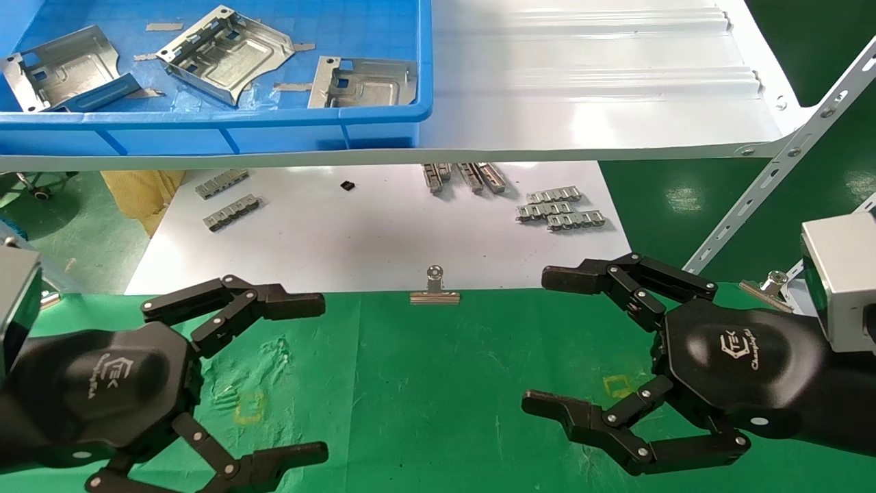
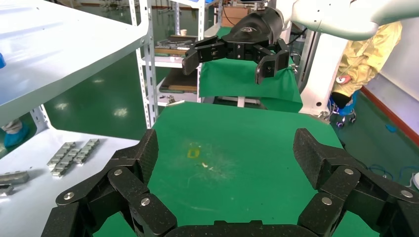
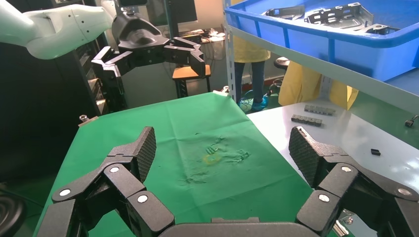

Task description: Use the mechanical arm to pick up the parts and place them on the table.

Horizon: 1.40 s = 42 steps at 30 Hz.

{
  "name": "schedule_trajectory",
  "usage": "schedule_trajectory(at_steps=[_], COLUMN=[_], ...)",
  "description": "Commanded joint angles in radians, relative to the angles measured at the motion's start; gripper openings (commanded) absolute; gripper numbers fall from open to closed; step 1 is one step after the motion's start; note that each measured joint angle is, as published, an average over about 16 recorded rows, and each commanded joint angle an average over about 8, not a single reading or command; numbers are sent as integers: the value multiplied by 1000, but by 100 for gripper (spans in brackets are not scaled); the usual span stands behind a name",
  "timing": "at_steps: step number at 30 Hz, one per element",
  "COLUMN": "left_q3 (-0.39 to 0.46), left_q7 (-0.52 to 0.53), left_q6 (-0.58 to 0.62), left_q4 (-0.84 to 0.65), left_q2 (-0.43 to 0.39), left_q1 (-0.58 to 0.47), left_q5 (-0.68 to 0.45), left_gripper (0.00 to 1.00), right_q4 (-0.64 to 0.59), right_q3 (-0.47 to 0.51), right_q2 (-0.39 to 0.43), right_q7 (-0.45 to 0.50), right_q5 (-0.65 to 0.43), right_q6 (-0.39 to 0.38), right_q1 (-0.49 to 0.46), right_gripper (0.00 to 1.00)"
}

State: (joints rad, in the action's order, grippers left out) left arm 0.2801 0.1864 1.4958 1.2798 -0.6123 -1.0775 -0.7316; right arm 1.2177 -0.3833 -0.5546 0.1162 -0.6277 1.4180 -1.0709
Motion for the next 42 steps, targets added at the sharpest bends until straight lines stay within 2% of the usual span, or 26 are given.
schedule_trajectory(at_steps=[1, 6, 7, 14, 15, 34, 38, 42], left_q3=[0, 0, 0, 0, 0, -1, -5, 4], left_q7=[0, 0, 0, 0, 0, 1, -2, 4], left_q6=[0, 0, 0, 0, 0, -3, -22, -57], left_q4=[0, 0, 0, 0, 0, 2, -4, -57], left_q2=[0, 0, 0, 0, 0, -3, -13, -44], left_q1=[0, 0, 0, 0, 0, -10, -69, -201], left_q5=[0, 0, 0, 0, 0, 0, -21, -83], left_gripper=[100, 100, 100, 100, 100, 100, 100, 100], right_q4=[0, 0, 0, 0, 0, 0, 0, 0], right_q3=[0, 0, 0, 0, 0, 0, 0, 0], right_q2=[0, 0, 0, 0, 0, 0, 0, 0], right_q7=[0, 0, 0, 0, 0, 0, 0, 0], right_q5=[0, 0, 0, 0, 0, 0, 0, 0], right_q6=[0, 0, 0, 0, 0, 0, 0, 0], right_q1=[0, 0, 0, 0, 0, 0, 0, 0], right_gripper=[100, 100, 95, 7, 0, 0, 0, 0])
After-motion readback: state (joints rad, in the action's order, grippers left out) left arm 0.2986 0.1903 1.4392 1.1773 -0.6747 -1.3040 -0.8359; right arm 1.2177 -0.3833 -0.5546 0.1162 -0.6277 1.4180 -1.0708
